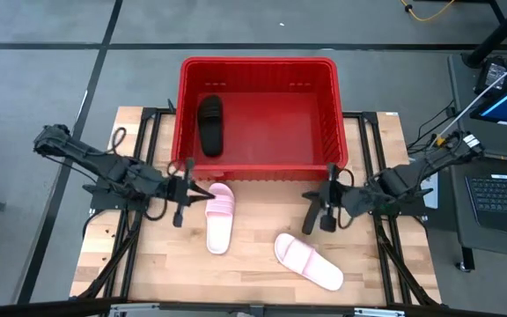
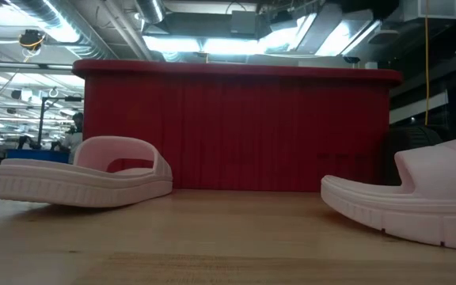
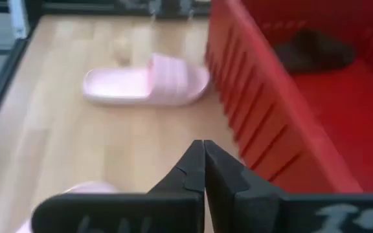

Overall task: Pick and place slides into bin
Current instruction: Put the black slipper into the red bin

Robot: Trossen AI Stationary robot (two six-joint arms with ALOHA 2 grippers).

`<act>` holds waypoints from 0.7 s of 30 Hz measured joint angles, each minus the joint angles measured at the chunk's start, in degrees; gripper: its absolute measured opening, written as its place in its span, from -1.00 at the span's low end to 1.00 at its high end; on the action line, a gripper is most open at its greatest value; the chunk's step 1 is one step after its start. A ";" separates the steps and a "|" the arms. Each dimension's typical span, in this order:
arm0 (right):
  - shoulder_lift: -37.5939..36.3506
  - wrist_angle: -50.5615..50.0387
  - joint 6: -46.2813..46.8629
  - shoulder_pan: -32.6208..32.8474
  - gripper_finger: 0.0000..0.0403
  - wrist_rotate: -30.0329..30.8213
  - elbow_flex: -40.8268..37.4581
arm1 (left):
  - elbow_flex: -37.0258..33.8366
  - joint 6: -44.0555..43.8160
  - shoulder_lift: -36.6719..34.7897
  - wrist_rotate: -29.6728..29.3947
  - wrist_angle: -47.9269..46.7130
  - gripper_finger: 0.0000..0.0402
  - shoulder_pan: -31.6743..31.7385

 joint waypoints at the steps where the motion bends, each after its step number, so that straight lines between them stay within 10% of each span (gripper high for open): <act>1: 0.00 -2.12 1.65 1.29 -0.97 0.57 0.75 | 0.00 0.00 1.49 -0.03 1.59 -1.00 -0.13; 21: 0.29 -31.93 53.49 28.34 -0.99 10.44 -0.05 | -0.02 0.02 11.74 -5.65 13.50 -0.99 -4.72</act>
